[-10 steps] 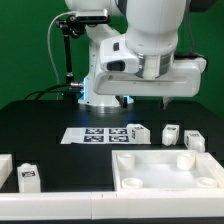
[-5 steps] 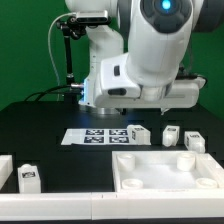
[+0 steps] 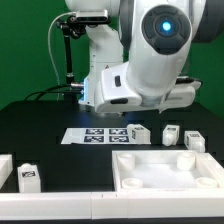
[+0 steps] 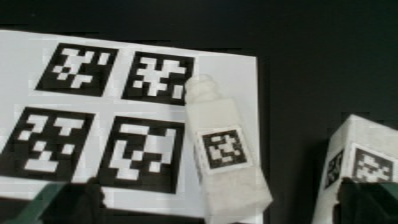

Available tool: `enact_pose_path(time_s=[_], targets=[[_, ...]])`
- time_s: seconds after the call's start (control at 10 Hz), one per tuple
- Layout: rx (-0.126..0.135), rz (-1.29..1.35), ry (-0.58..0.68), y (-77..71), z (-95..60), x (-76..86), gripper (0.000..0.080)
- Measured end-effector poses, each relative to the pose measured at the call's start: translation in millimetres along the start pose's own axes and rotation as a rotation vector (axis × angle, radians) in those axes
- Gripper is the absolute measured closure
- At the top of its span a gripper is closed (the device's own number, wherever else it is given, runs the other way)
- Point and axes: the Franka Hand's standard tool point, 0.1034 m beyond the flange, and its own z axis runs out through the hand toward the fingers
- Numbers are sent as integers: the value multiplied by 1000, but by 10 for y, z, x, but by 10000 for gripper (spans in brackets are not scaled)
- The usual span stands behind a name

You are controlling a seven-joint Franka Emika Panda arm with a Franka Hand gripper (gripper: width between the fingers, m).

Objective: Assemble one leg

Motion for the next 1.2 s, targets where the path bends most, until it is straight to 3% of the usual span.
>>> enact_pose_path(time_s=[0.3, 0.7, 0.9, 1.2], targets=[[-20, 34, -28, -37, 351, 104, 150], [-19, 34, -25, -35, 340, 108, 150], [-22, 44, -22, -26, 510, 175, 150], [-24, 45, -14, -17, 550, 212, 180]])
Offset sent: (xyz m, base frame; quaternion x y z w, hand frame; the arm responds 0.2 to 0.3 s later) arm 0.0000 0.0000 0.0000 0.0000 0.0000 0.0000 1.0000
